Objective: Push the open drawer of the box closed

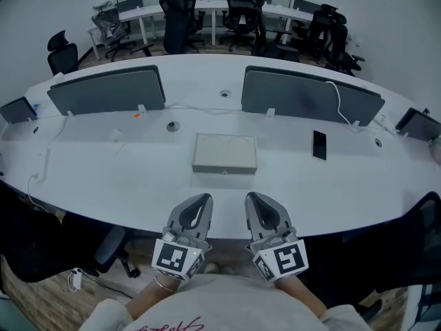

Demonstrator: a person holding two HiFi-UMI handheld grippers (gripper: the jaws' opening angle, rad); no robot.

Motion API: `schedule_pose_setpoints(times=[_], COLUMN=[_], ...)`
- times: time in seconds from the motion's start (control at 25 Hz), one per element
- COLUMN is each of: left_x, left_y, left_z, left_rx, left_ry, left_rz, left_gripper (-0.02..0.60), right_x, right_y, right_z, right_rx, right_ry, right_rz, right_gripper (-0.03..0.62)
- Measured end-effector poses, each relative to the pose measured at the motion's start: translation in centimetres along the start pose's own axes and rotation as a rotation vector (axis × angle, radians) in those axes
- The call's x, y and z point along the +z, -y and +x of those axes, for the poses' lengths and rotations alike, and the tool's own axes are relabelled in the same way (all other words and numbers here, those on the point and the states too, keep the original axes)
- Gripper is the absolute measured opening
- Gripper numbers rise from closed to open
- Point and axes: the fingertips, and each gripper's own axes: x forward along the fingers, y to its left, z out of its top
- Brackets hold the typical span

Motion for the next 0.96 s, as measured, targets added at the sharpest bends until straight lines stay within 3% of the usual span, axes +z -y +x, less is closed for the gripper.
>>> schedule_pose_setpoints(times=[0.96], left_x=[0.20], left_y=[-0.13], left_z=[0.01], left_rx=[0.026], left_ry=[-0.003], left_rz=[-0.005], left_gripper=[0.009], right_x=[-0.84], right_y=[0.53], right_z=[-0.34], right_rx=[-0.003], right_ry=[-0.002], right_rz=[0.029], right_gripper=[0.018])
